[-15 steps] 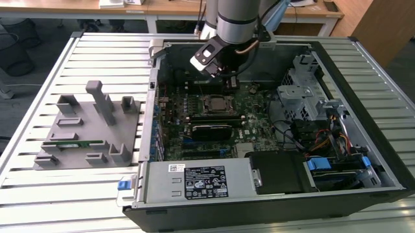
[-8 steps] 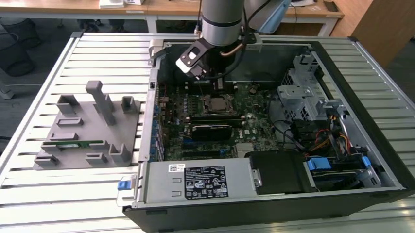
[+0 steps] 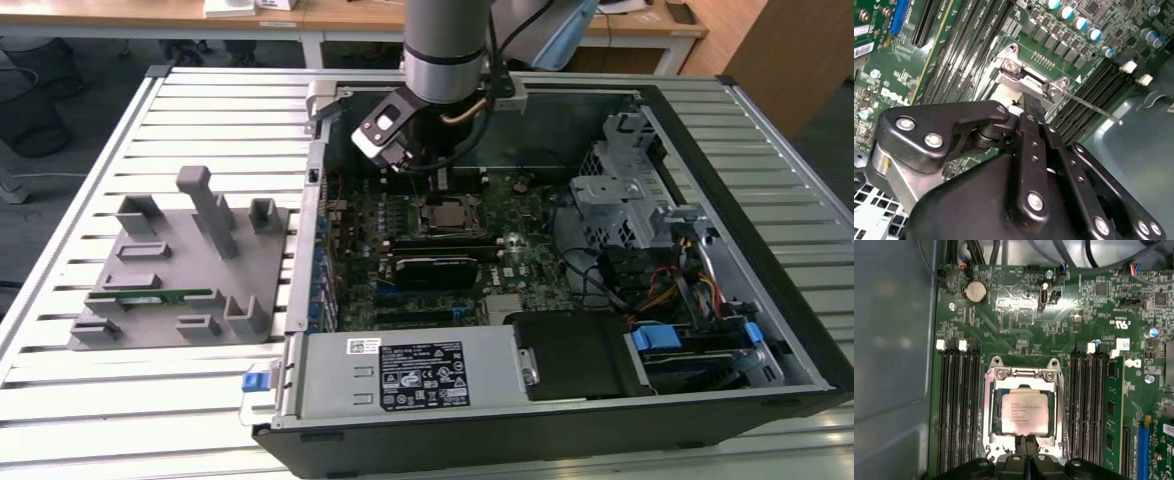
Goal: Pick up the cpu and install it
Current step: 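Close the cpu cover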
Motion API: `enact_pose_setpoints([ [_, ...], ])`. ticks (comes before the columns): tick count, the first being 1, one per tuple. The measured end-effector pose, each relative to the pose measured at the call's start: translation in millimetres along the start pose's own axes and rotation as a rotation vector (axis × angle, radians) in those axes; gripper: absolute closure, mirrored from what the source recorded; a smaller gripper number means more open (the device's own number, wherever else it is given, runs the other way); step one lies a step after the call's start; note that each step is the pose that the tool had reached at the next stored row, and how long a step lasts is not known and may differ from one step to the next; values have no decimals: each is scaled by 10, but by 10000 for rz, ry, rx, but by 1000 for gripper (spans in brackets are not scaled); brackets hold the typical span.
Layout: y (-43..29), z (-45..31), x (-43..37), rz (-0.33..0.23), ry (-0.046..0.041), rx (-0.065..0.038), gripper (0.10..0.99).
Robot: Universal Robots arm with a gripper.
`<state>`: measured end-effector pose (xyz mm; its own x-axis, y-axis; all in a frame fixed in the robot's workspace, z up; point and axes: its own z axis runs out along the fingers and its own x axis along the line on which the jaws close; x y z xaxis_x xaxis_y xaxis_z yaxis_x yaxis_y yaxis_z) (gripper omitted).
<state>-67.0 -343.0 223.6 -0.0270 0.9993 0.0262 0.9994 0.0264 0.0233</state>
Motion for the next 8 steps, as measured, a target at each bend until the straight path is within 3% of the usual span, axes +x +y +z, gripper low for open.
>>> enact_pose_setpoints([
  [8,-27,122,-2,-2,1,0,980],
])
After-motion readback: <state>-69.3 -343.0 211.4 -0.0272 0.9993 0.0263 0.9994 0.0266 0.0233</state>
